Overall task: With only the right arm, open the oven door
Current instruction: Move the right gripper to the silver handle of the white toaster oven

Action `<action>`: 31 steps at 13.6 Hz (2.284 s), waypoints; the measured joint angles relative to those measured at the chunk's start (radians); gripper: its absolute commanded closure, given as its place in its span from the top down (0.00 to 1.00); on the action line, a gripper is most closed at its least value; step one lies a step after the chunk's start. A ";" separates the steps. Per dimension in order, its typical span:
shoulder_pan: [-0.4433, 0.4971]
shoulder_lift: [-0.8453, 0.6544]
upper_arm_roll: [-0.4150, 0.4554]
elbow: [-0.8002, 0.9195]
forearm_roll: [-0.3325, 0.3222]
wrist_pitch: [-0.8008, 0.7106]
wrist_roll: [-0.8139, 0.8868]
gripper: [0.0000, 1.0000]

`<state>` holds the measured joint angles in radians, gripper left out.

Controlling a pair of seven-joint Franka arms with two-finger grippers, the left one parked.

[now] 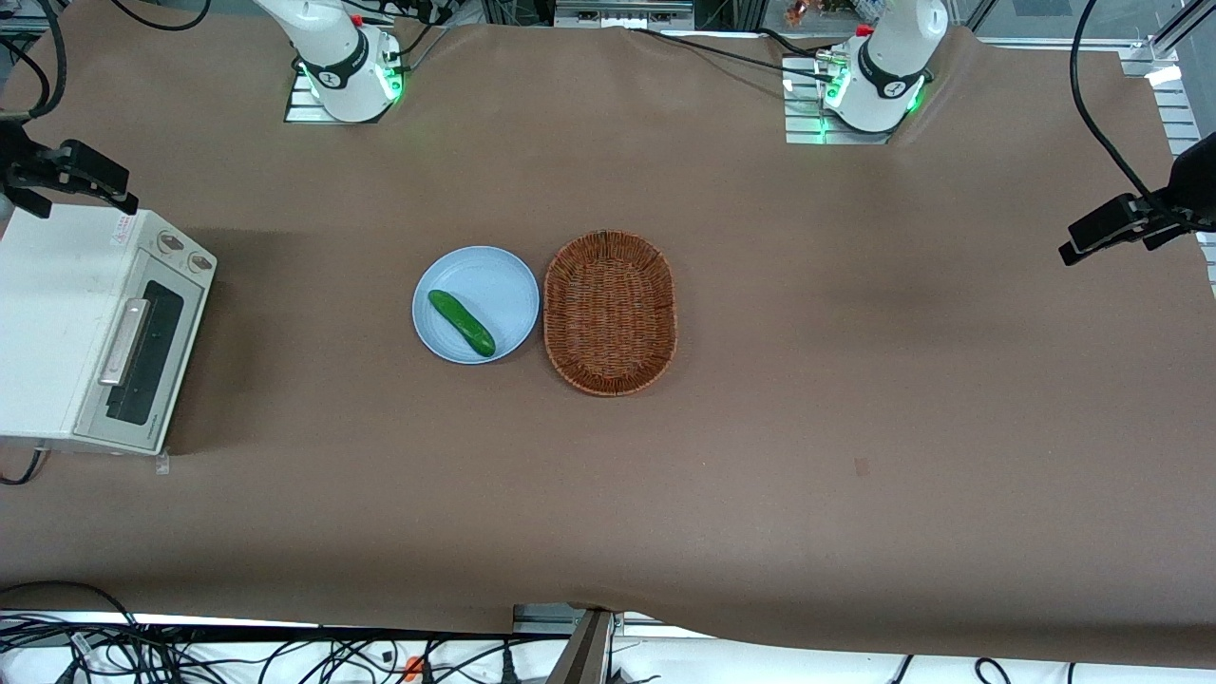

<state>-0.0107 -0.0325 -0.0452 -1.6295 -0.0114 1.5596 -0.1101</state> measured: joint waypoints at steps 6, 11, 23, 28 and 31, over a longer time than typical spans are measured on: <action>0.000 0.004 0.001 0.000 0.000 0.000 0.000 1.00; 0.000 0.004 0.001 0.000 0.000 0.000 0.000 1.00; -0.001 0.027 0.000 0.001 -0.046 -0.004 0.001 0.00; 0.037 0.164 0.007 0.000 -0.327 0.138 0.082 0.00; 0.079 0.297 0.011 -0.002 -0.545 0.225 0.255 0.00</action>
<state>0.0679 0.2641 -0.0341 -1.6317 -0.5566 1.7848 0.1450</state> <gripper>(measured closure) 0.991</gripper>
